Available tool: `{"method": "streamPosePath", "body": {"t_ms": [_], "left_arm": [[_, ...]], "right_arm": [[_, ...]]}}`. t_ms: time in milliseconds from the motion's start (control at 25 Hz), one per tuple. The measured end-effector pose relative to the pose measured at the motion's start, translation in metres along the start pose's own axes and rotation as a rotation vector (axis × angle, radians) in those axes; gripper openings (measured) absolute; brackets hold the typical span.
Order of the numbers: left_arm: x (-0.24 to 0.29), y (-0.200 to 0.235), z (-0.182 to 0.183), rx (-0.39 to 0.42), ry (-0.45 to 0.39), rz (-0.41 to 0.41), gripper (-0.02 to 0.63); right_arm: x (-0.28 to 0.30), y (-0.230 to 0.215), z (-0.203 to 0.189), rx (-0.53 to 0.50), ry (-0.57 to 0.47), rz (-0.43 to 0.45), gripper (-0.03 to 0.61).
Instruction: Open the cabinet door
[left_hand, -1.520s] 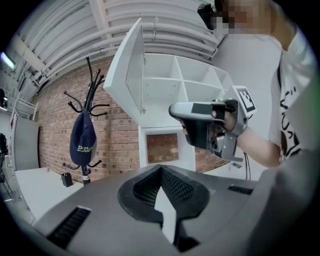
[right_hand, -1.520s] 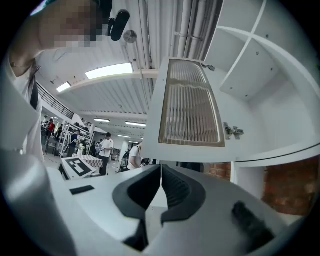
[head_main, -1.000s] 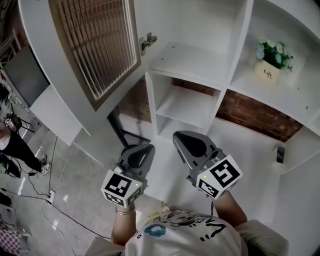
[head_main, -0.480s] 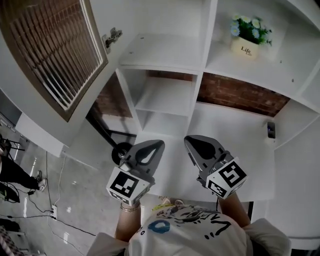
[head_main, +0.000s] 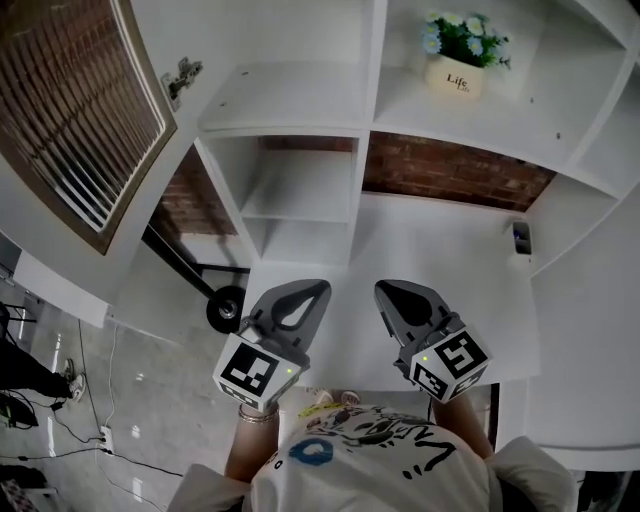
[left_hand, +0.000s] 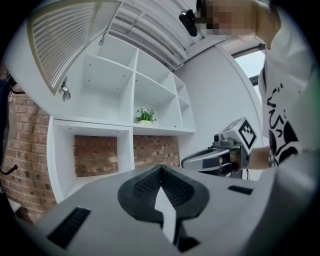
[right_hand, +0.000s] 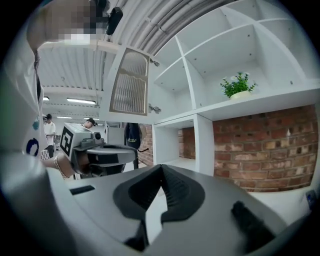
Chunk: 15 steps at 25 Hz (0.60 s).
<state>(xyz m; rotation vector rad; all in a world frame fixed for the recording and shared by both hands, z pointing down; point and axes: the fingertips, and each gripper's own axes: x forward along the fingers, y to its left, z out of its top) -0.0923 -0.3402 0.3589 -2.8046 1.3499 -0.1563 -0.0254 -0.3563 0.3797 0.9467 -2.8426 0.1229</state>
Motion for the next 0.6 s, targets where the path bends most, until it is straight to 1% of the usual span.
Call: {"method": "streamPosePath", "body": {"t_ms": [120,400,600], "left_arm": [[0.004,-0.006,-0.004,0.000,0.021,-0.019,0.014],[0.016,-0.021,-0.011,-0.010,0.042,-0.067,0.014],[0.018,-0.022,-0.011,-0.006,0.048,-0.087,0.014]], "right_arm": [[-0.008,-0.001,-0.006,0.027,0.001,-0.019,0.026],[-0.024,-0.006,-0.009,0.031,0.003,-0.054,0.026],[-0.022,-0.007,-0.008,0.030,-0.004,-0.054,0.026]]}}
